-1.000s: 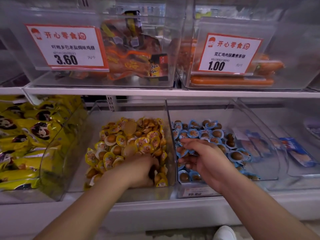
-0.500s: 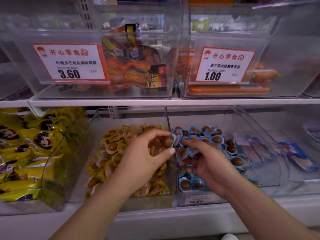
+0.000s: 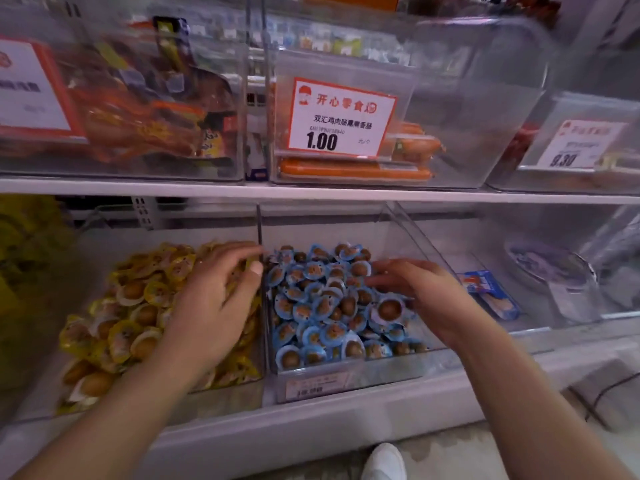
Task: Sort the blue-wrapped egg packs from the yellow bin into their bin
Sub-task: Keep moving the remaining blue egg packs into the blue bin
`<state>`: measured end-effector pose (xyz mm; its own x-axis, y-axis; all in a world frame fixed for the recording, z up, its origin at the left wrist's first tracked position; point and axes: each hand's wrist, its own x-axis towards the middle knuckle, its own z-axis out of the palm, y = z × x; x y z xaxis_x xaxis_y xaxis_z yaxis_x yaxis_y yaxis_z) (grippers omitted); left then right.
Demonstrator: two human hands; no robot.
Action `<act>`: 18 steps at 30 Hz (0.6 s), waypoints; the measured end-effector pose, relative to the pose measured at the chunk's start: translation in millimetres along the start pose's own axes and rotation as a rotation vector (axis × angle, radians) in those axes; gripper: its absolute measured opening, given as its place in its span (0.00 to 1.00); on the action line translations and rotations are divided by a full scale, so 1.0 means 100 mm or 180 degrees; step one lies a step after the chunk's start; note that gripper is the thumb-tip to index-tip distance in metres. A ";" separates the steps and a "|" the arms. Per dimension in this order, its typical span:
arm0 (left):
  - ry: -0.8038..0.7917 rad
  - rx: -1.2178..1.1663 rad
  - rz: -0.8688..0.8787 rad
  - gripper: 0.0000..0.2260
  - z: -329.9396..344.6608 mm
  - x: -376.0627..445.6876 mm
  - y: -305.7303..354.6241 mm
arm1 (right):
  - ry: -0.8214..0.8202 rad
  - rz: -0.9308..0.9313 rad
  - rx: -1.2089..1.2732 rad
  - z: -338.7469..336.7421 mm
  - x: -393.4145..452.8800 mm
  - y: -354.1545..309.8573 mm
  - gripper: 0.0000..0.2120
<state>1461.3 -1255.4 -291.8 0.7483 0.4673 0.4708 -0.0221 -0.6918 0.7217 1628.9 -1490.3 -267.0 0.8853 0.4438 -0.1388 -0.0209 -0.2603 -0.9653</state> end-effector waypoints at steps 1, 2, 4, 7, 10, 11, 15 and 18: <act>0.0029 -0.0047 -0.0084 0.12 -0.08 0.00 -0.05 | 0.0068 0.0022 -0.0043 -0.03 0.02 0.03 0.12; 0.0014 -0.0076 -0.0184 0.10 -0.16 -0.02 -0.09 | 0.0200 0.0000 -0.0093 -0.05 0.03 0.05 0.11; -0.0024 -0.0039 -0.0321 0.08 -0.35 -0.08 -0.16 | 0.0443 -0.0166 0.0080 -0.01 0.06 0.06 0.10; 0.0191 0.0185 -0.0428 0.08 -0.69 -0.27 -0.24 | 0.0739 -0.0541 0.0332 0.18 0.04 -0.05 0.11; 0.0722 0.0347 -0.0619 0.10 -1.05 -0.48 -0.30 | 0.0836 -0.1212 0.0182 0.59 -0.11 -0.27 0.12; 0.0875 0.0496 -0.0568 0.11 -1.15 -0.55 -0.32 | 0.0665 -0.1500 0.0035 0.77 -0.21 -0.33 0.13; 0.1039 0.1209 -0.0591 0.15 -1.35 -0.82 -0.50 | -0.1066 -0.2235 -0.0833 1.59 -0.68 -0.41 0.15; 0.0728 0.1046 -0.0750 0.23 -1.35 -0.95 -0.63 | -0.2501 -0.2110 -0.1956 2.18 -0.69 -0.35 0.17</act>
<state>1302.7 -1181.8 -313.6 0.5415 0.7165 0.4397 0.3700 -0.6728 0.6407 1467.5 -1324.3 -272.0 0.1096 0.9931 0.0423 0.7470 -0.0542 -0.6626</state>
